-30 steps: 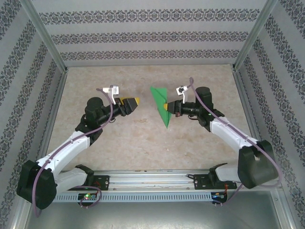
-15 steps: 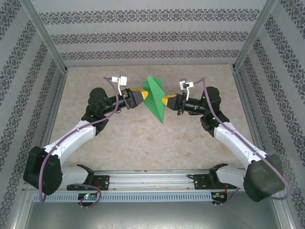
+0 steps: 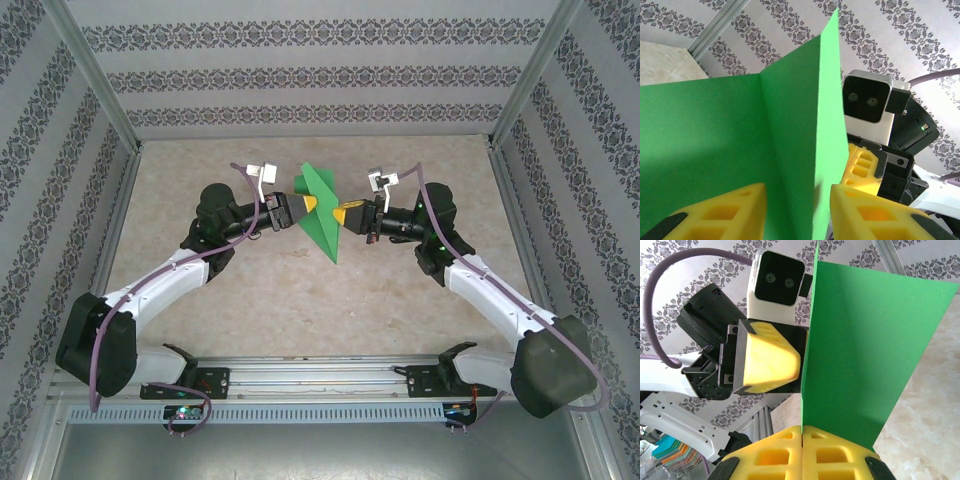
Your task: Fold a paper plane with a square sheet of paper (fold left side to right side)
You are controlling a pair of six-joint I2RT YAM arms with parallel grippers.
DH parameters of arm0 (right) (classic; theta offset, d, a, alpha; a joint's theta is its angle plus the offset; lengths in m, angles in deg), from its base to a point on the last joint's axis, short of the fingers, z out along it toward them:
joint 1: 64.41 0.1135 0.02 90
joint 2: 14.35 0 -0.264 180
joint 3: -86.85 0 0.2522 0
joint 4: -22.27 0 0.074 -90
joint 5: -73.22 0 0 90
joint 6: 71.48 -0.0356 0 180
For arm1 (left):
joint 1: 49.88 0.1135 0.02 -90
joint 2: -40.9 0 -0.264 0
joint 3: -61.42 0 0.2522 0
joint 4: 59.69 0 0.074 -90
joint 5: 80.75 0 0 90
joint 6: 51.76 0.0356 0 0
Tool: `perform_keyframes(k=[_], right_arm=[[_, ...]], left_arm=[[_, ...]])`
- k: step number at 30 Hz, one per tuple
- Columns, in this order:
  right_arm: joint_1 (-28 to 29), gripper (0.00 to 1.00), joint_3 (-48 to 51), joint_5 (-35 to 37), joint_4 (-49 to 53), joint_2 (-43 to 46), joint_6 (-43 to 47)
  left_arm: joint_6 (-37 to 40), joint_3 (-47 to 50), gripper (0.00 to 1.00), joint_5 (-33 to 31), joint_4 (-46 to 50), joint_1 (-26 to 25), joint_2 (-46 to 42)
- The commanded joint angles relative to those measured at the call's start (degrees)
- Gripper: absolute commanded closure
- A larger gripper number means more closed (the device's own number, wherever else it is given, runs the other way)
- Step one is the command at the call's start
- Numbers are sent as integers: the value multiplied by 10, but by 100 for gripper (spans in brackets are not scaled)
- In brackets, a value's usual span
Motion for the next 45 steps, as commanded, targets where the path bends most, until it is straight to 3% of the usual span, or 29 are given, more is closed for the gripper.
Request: perform_keyframes(k=[1,17,23,29,31,36,45], right_arm=[[7,100,-7,-6,-28,-3,-2],[7,100,-11,-8,-24,-5,-5],[7,98,-14,-5,-22,-8,-9],[-4,85,-8,12,-6,11,-12],[-11,61,-3,21,1,20,-16],[-48,35,25,66,48,66,-30],[-55,9,75,10,45,75,-103]], left_arm=[[-4,-11,68,12,-42,-7,-2],[0,-10,95,5,-40,-7,-1],[-5,-8,100,7,-51,-7,1],[-4,-1,100,-5,-63,-7,-4],[-5,0,100,-5,-67,-7,-3],[-7,6,100,-7,-75,-7,-4],[-2,1,100,-8,-65,-8,-6]])
